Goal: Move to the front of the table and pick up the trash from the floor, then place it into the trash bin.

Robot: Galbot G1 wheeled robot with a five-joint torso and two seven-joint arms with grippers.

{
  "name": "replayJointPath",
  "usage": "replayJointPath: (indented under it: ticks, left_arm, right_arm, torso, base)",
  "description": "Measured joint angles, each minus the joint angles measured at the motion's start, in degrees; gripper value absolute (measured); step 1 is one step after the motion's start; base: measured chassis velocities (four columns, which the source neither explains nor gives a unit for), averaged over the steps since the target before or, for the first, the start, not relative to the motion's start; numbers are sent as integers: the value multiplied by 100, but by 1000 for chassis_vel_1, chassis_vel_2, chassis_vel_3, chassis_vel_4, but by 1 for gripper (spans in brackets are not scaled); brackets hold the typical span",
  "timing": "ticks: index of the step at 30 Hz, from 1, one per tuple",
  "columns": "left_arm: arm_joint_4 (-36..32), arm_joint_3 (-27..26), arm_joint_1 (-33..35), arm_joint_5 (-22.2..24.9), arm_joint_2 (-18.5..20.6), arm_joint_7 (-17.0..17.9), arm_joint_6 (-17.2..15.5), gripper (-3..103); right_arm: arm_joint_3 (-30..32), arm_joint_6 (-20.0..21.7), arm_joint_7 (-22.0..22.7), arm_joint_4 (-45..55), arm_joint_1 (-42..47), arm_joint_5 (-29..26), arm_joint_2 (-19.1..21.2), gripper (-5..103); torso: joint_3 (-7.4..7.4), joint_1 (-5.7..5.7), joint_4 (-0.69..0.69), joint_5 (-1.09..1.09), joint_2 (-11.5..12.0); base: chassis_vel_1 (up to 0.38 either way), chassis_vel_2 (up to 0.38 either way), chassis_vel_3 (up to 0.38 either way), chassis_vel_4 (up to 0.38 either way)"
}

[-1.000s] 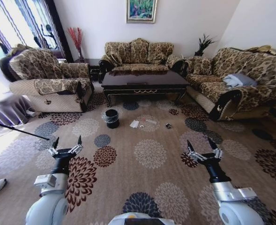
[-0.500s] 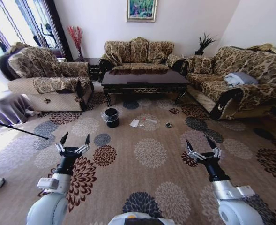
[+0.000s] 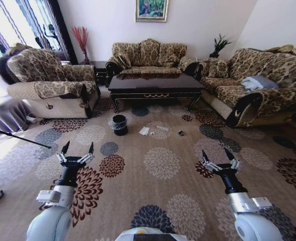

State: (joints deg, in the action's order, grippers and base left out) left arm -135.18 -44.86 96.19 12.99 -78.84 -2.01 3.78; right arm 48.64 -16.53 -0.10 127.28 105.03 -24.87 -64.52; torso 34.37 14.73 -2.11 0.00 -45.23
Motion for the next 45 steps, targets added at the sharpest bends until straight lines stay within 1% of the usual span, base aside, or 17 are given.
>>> replayJointPath:
  ticks: [7,8,10,18,26,27,29,32,37,40,45]
  left_arm:
    - [-2,0,8,-1,-32,15,-5,100]
    - [15,0,6,3,-48,45,-9,100]
    - [33,0,3,7,-54,58,-13,100]
    - [122,0,-4,22,-130,211,-153,100]
    - [28,-26,19,51,-136,216,-159,100]
    - [23,-38,20,58,-134,216,-159,100]
    - [23,-38,20,59,-133,215,-159,100]
    - [23,-35,15,68,-135,214,-159,100]
    - [16,-44,-4,108,-134,213,-159,100]
    - [49,-84,-43,160,-114,214,-159,100]
    - [98,-87,-71,176,-112,214,-160,100]
  right_arm:
    - [-24,-34,-46,-38,-7,27,-31,100]
    - [-36,-39,-56,-39,-8,27,-51,100]
    - [-40,-41,-58,-37,-8,27,-59,100]
    - [-49,-59,-28,21,13,21,-73,100]
    - [-51,-62,-34,49,12,-16,-72,100]
    - [-58,-63,-35,53,11,-23,-78,100]
    - [-59,-63,-33,58,11,-26,-80,100]
    - [-49,-63,10,79,11,-42,-74,100]
    - [-42,-70,17,85,14,-83,-69,100]
    - [-42,-77,16,86,22,-82,-92,100]
    - [-27,-79,15,98,28,-83,-96,100]
  torso:
    - [-99,-76,0,0,174]
    - [-127,-99,0,0,227]
    - [-142,-109,0,0,252]
    - [-275,-203,0,0,478]
    - [-373,-273,0,0,644]
    - [-405,-294,0,0,699]
    - [-415,-301,0,0,717]
    - [-475,-346,0,0,820]
    - [-525,-383,0,0,908]
    - [-594,-423,0,0,1016]
    - [-650,-453,0,0,1104]
  base:
    - [0,0,0,0]
    - [0,0,0,0]
    - [0,0,0,0]
    - [0,0,0,0]
    - [0,0,0,0]
    - [0,0,0,0]
    - [0,0,0,0]
    - [0,0,0,0]
    - [0,0,0,0]
    - [0,0,0,0]
    - [0,0,0,0]
